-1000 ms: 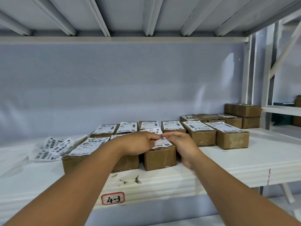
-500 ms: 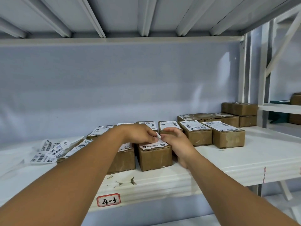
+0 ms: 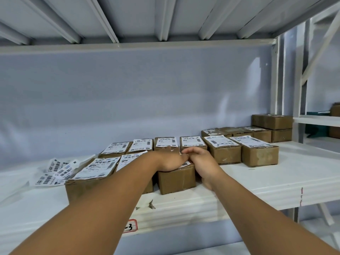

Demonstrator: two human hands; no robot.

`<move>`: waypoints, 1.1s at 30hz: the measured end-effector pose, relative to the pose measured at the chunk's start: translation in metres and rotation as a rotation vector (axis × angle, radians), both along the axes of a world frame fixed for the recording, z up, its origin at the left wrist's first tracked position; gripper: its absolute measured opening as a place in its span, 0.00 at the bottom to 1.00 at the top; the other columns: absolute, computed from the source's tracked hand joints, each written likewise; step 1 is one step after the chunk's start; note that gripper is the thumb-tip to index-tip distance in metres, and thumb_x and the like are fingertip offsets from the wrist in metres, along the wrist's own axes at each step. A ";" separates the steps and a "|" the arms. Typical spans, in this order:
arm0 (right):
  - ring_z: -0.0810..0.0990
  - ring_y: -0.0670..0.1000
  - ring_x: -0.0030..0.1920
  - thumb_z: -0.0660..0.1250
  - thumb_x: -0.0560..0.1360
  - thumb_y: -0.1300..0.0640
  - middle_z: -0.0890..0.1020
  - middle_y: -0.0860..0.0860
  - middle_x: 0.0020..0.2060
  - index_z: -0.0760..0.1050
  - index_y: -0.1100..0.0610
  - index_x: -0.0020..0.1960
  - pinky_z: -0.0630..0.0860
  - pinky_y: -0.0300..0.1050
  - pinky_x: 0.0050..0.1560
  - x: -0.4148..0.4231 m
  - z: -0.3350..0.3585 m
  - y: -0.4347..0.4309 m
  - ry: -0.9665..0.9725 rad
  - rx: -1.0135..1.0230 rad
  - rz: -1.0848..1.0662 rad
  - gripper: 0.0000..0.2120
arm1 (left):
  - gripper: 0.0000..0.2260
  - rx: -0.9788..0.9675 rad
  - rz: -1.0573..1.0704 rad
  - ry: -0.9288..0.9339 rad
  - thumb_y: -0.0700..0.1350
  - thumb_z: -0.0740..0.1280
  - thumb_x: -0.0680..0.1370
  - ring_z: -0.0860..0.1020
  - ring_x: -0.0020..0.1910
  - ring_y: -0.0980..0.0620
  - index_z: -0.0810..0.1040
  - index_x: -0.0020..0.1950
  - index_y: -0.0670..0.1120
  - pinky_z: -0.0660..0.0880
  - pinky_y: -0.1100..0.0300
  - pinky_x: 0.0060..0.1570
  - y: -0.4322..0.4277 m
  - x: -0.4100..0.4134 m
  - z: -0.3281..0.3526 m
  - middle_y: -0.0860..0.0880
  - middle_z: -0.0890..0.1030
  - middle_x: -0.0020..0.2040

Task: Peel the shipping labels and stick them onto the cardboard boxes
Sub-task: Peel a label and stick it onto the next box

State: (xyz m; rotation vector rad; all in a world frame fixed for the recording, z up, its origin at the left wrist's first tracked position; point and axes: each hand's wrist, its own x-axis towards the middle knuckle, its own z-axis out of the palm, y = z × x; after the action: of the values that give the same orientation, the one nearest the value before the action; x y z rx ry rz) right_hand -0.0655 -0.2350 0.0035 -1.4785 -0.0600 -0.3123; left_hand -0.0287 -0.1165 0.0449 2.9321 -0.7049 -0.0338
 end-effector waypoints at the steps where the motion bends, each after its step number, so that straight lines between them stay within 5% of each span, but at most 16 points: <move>1: 0.77 0.47 0.36 0.59 0.76 0.70 0.81 0.52 0.37 0.78 0.57 0.43 0.71 0.34 0.31 0.000 0.000 0.000 -0.010 -0.011 0.003 0.13 | 0.31 0.005 0.000 0.017 0.67 0.45 0.73 0.56 0.75 0.45 0.58 0.73 0.57 0.55 0.43 0.71 0.001 0.001 0.000 0.45 0.59 0.75; 7: 0.78 0.49 0.35 0.58 0.74 0.74 0.81 0.55 0.36 0.77 0.59 0.42 0.74 0.37 0.35 -0.001 -0.001 0.000 -0.010 0.030 0.037 0.14 | 0.41 -0.035 -0.028 0.025 0.76 0.45 0.63 0.55 0.75 0.45 0.58 0.73 0.60 0.56 0.42 0.70 0.008 0.001 -0.003 0.48 0.58 0.76; 10: 0.76 0.50 0.33 0.59 0.74 0.72 0.80 0.55 0.34 0.76 0.57 0.40 0.72 0.39 0.35 -0.002 -0.001 0.000 0.013 0.038 0.025 0.14 | 0.33 -0.035 -0.092 -0.053 0.70 0.47 0.73 0.61 0.73 0.47 0.60 0.73 0.54 0.59 0.48 0.69 0.011 -0.006 -0.003 0.47 0.62 0.74; 13: 0.77 0.53 0.37 0.61 0.74 0.68 0.81 0.56 0.35 0.78 0.55 0.38 0.72 0.44 0.41 0.001 -0.003 0.000 0.043 0.006 -0.016 0.13 | 0.20 -0.092 -0.202 -0.244 0.60 0.50 0.80 0.74 0.58 0.47 0.74 0.63 0.53 0.70 0.55 0.56 0.012 -0.022 0.001 0.48 0.79 0.57; 15: 0.76 0.53 0.39 0.61 0.74 0.64 0.81 0.56 0.37 0.78 0.54 0.37 0.70 0.48 0.42 0.000 -0.003 0.001 0.063 -0.028 -0.033 0.11 | 0.17 -0.081 -0.225 -0.391 0.58 0.50 0.80 0.77 0.50 0.46 0.76 0.51 0.54 0.71 0.56 0.47 0.012 -0.031 0.004 0.49 0.79 0.45; 17: 0.76 0.54 0.38 0.62 0.75 0.63 0.80 0.56 0.36 0.78 0.54 0.37 0.69 0.49 0.41 0.000 -0.003 0.001 0.060 -0.050 -0.037 0.11 | 0.16 0.055 -0.187 -0.661 0.56 0.49 0.81 0.78 0.47 0.45 0.74 0.47 0.53 0.68 0.57 0.39 0.010 -0.037 0.007 0.48 0.80 0.44; 19: 0.76 0.54 0.36 0.61 0.76 0.65 0.80 0.55 0.34 0.76 0.56 0.37 0.70 0.45 0.38 0.001 -0.003 0.000 0.022 -0.043 -0.045 0.11 | 0.11 0.202 -0.146 -0.918 0.47 0.51 0.81 0.79 0.45 0.44 0.72 0.54 0.48 0.63 0.59 0.36 0.006 -0.047 0.009 0.48 0.80 0.47; 22: 0.75 0.51 0.32 0.59 0.75 0.67 0.80 0.52 0.32 0.76 0.55 0.36 0.71 0.43 0.37 0.000 -0.002 -0.001 -0.044 -0.066 -0.118 0.13 | 0.06 0.192 -0.028 -0.988 0.43 0.59 0.77 0.80 0.36 0.45 0.74 0.50 0.47 0.62 0.60 0.31 0.005 -0.059 0.005 0.48 0.81 0.39; 25: 0.75 0.48 0.32 0.60 0.74 0.65 0.80 0.48 0.32 0.77 0.51 0.36 0.71 0.41 0.39 -0.007 0.001 -0.001 -0.138 -0.244 -0.261 0.13 | 0.08 0.034 -0.063 -1.123 0.46 0.65 0.72 0.75 0.21 0.47 0.75 0.33 0.47 0.64 0.63 0.24 0.012 -0.050 -0.012 0.50 0.76 0.25; 30: 0.78 0.53 0.43 0.61 0.75 0.59 0.82 0.50 0.42 0.79 0.52 0.47 0.74 0.46 0.44 -0.004 0.028 -0.014 -0.337 -0.795 -0.565 0.08 | 0.15 -0.050 -0.091 -1.267 0.49 0.58 0.77 0.75 0.28 0.47 0.76 0.34 0.47 0.67 0.60 0.25 0.019 -0.043 -0.041 0.48 0.75 0.30; 33: 0.76 0.57 0.54 0.61 0.74 0.58 0.80 0.54 0.51 0.78 0.54 0.53 0.75 0.49 0.50 0.029 0.048 -0.043 -0.269 -1.026 -0.590 0.11 | 0.14 -0.070 -0.107 -1.240 0.49 0.57 0.77 0.75 0.30 0.47 0.76 0.35 0.47 0.67 0.60 0.25 0.015 -0.045 -0.039 0.48 0.75 0.31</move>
State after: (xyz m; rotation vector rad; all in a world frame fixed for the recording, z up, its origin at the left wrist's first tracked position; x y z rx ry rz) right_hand -0.0362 -0.2785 0.0512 -2.4509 0.0097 -1.0712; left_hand -0.0735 -0.1017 0.0054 2.5389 -0.8940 1.8169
